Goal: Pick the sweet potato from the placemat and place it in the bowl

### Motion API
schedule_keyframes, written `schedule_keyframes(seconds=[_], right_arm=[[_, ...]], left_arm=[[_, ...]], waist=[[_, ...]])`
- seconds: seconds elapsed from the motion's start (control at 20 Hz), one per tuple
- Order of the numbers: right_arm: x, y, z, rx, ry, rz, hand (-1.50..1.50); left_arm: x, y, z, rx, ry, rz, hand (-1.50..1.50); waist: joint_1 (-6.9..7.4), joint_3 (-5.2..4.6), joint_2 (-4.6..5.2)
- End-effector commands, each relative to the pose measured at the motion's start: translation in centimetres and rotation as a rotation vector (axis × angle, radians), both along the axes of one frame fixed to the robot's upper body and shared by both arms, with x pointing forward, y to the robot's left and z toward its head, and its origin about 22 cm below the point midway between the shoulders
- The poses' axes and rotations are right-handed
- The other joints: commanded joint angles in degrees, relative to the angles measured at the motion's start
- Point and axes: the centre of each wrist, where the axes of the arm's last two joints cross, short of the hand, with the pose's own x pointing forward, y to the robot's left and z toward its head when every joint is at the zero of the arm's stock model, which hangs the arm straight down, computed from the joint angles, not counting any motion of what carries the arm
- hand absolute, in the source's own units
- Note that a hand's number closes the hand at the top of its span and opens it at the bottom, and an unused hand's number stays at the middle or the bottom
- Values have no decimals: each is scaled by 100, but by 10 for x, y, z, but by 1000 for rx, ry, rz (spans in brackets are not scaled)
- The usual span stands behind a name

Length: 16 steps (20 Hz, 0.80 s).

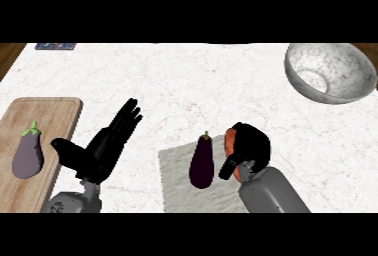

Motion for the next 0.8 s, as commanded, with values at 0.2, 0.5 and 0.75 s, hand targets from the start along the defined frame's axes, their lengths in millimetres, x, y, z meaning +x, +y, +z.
schedule_keyframes(seconds=[0.2,0.5,0.75], right_arm=[[3,0,-5,-73,16,4,150],[3,11,-5,-102,-2,40,150],[71,7,6,-97,-30,-15,150]], left_arm=[[7,11,6,-4,-10,3,0],[10,-11,10,-18,4,-17,0],[4,-5,3,11,-2,-17,0]], waist=[[-14,4,9],[-15,4,10],[106,6,51]])
